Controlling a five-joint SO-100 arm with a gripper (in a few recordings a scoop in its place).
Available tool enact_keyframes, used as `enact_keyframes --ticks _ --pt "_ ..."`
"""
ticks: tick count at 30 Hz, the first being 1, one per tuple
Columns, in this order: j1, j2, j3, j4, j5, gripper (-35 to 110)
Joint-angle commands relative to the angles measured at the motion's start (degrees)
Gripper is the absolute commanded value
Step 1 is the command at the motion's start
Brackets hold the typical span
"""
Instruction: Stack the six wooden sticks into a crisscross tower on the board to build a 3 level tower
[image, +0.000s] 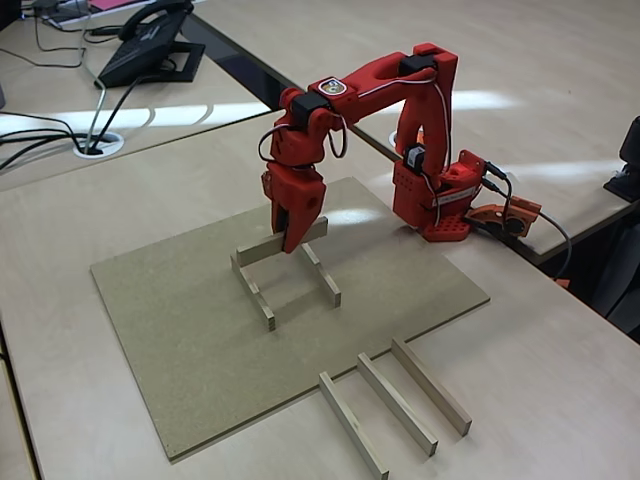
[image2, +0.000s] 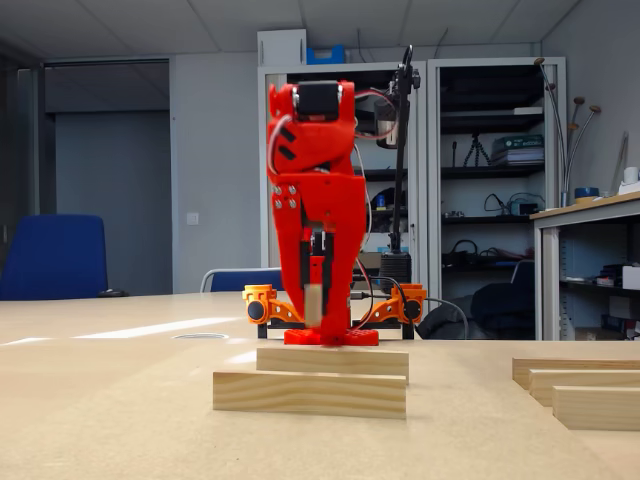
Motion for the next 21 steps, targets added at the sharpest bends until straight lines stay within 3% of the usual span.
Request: enact_keyframes --ticks 1,21 --pt "0.2 1.8 0.9 -0.7 0.5 0" --pt "6.2 -3.4 2.3 -5.2 -3.2 0"
